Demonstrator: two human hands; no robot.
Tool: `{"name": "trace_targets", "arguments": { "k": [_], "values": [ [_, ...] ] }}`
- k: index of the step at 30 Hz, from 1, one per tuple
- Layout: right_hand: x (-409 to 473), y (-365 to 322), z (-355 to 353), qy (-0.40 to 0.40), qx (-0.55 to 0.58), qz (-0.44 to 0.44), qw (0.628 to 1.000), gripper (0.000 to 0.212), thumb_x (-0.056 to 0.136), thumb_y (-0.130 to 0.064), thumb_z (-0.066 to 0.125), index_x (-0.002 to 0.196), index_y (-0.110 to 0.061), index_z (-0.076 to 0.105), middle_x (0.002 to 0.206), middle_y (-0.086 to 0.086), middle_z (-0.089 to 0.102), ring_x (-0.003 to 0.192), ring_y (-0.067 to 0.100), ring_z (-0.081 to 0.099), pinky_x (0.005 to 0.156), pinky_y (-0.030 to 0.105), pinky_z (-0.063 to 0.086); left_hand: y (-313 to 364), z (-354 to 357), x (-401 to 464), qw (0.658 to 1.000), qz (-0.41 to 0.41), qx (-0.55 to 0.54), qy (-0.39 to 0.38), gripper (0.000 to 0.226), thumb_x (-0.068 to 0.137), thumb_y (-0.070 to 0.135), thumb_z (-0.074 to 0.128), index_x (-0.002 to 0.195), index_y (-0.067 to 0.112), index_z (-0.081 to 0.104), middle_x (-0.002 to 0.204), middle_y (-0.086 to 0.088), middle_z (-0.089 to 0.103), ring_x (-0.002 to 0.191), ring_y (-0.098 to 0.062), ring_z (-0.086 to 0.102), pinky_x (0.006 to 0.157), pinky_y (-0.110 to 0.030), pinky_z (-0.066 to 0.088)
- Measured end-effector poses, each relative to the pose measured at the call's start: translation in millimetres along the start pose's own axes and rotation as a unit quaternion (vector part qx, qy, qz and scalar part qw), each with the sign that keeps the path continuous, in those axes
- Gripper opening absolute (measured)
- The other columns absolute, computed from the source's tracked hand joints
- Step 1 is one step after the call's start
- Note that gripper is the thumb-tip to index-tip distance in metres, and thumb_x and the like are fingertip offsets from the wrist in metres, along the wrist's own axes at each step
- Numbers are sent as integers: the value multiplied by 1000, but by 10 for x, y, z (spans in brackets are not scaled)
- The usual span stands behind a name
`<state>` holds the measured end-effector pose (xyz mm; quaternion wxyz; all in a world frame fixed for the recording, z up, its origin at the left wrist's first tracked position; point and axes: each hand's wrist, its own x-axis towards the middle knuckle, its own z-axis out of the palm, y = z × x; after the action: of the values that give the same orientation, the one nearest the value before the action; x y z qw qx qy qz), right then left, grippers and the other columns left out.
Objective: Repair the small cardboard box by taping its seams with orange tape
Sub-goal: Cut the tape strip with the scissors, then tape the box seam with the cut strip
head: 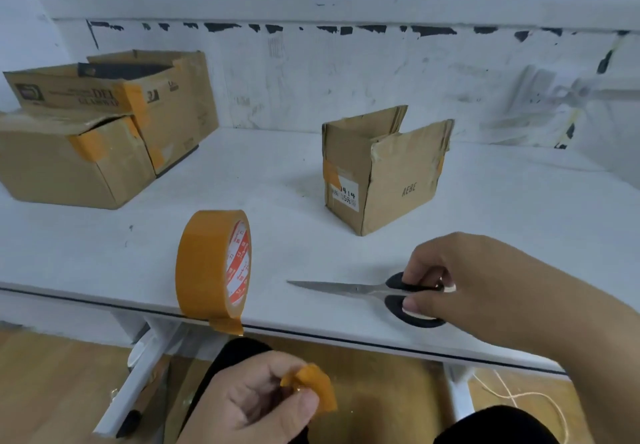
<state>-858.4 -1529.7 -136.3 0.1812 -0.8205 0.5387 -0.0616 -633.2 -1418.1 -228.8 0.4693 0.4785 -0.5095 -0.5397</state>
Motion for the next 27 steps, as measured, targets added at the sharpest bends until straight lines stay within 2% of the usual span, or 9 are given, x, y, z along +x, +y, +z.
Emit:
{"name": "trace_targets", "arguments": {
  "k": [3, 6, 9, 12, 14, 17, 19, 22, 27],
  "values": [
    [62, -14, 119, 34, 9, -5, 999, 18, 83, -43, 67, 101, -40, 64, 100, -14, 57, 91, 1, 53, 77, 19, 43, 221, 100, 72, 1000, 21, 6, 3, 52, 46, 58, 83, 95, 41, 73, 63, -4, 66, 55, -5, 59, 53, -13, 43],
    [106, -37, 185, 61, 8, -16, 998, 29, 86, -39, 66, 115, -40, 62, 109, -11, 53, 97, 5, 49, 79, 18, 37, 387, 187, 192, 996, 52, 73, -1, 55, 60, 49, 70, 112, 58, 57, 69, -4, 67, 61, -10, 61, 59, -17, 47],
    [111, -10, 247, 77, 17, -51, 996, 27, 90, -35, 61, 116, -35, 62, 101, -22, 54, 94, -1, 45, 75, 10, 35, 489, 259, 330, 988, 79, 130, 26, 43, 63, 53, 68, 106, 53, 61, 78, -7, 70, 67, -16, 63, 60, -20, 51],
    [31, -20, 223, 114, 125, -70, 983, 23, 87, -51, 54, 105, -39, 62, 89, -24, 58, 85, -6, 50, 70, 6, 38, 541, 312, 444, 982, 93, 161, 42, 30, 70, 48, 71, 98, 48, 63, 77, -5, 68, 66, -21, 62, 60, -28, 53],
    [-51, -57, 170, 107, 233, -94, 962, 37, 78, -67, 52, 98, -39, 64, 86, -25, 64, 75, -6, 56, 65, 6, 39, 556, 335, 508, 977, 103, 183, 48, 28, 69, 52, 68, 96, 46, 64, 75, -2, 69, 69, -21, 65, 64, -31, 55],
    [-134, -96, 122, 78, 263, -123, 954, 51, 65, -78, 59, 96, -39, 66, 87, -23, 67, 67, -5, 56, 60, 6, 40, 558, 348, 590, 967, 126, 216, 59, 37, 61, 64, 61, 94, 47, 62, 72, -2, 69, 70, -23, 66, 64, -36, 55],
    [-140, -104, 96, 98, 258, -110, 955, 42, 67, -69, 66, 91, -35, 68, 82, -19, 68, 56, -5, 53, 54, 6, 38, 560, 343, 632, 962, 140, 228, 59, 34, 64, 61, 62, 94, 46, 62, 71, -5, 65, 67, -25, 62, 61, -36, 54],
    [-99, -97, 61, 129, 247, -89, 956, 14, 80, -45, 66, 78, -32, 71, 71, -17, 69, 49, -4, 52, 48, 8, 37, 571, 354, 690, 961, 150, 226, 47, 14, 81, 43, 67, 95, 44, 64, 71, -5, 59, 60, -12, 53, 58, -29, 49],
    [7, -20, 43, 153, 238, -72, 956, 13, 86, -34, 63, 76, -31, 70, 69, -13, 70, 55, -3, 56, 51, 9, 40, 621, 378, 822, 948, 178, 257, 60, 18, 86, 29, 63, 100, 41, 66, 69, 8, 58, 63, -5, 52, 58, -22, 46]
  ]
}}
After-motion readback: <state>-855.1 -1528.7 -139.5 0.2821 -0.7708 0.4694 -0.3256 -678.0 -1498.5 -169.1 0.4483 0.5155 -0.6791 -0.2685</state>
